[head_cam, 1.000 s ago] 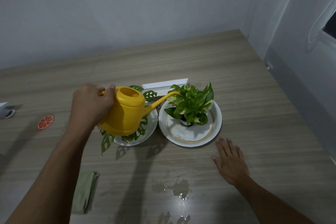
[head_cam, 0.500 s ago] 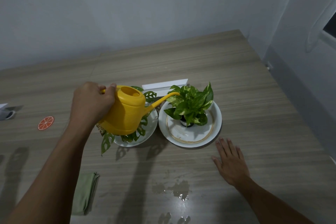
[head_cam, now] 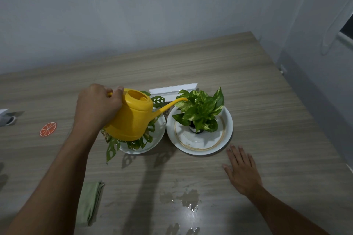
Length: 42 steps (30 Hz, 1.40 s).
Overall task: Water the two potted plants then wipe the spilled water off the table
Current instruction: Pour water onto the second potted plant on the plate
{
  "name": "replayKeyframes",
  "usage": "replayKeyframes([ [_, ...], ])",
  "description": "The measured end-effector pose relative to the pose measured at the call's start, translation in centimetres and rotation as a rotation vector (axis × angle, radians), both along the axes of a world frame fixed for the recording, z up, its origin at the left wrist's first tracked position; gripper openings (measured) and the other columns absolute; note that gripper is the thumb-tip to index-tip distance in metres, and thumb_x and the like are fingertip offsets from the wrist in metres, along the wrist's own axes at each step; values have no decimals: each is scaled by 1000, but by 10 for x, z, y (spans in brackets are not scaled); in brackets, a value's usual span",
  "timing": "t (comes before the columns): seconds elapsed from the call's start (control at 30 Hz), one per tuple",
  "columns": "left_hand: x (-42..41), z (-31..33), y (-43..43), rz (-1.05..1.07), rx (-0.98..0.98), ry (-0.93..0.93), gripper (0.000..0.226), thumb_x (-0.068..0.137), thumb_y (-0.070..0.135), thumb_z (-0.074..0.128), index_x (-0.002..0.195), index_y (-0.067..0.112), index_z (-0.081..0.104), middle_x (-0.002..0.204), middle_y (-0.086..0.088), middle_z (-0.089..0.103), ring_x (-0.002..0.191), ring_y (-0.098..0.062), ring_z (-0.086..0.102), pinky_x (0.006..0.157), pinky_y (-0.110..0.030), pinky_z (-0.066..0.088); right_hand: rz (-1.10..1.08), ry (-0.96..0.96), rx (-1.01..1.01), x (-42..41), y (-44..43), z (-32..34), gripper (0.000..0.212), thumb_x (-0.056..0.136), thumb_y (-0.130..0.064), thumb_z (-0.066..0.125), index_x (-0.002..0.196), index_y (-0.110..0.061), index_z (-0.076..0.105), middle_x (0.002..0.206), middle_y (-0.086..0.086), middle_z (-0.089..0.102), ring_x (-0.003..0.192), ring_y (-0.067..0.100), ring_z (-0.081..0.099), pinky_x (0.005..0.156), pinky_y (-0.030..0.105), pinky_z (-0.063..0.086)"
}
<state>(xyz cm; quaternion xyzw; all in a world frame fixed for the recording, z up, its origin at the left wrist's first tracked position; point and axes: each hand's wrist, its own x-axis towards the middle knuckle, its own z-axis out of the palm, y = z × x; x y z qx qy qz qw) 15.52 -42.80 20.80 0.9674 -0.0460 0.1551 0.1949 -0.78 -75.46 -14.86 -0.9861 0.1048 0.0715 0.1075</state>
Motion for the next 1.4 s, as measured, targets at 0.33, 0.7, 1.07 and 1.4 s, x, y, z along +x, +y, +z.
replayKeyframes([
  [0.33,-1,5,-6,-33,52,-25,48,99,39,52,81,0,73,60,-4,55,53,-14,46,50,-25,32,-3,15,27,0,0,3,67,98,-57,20,152,-26,-5,159,-8,-12,145,13,-19,121,43,-3],
  [0.7,-3,2,-9,-79,72,-78,54,99,38,52,70,-4,68,62,-21,63,56,-30,56,56,-40,49,8,21,22,-1,-1,1,67,97,-59,16,151,-26,-8,159,-7,-13,146,15,-18,121,44,-3],
  [1.07,-19,-52,20,76,-336,56,58,87,49,51,55,1,57,53,-18,54,55,-34,55,61,-54,52,11,59,22,0,-1,2,67,96,-60,10,147,-26,-18,158,-7,-22,145,15,-25,121,43,-7],
  [1.4,-52,-111,44,237,-739,129,57,93,38,60,45,19,36,36,9,31,45,-20,35,50,-36,33,3,54,14,-1,3,3,68,98,-57,12,151,-22,-12,159,-4,-17,145,15,-22,122,44,-1],
])
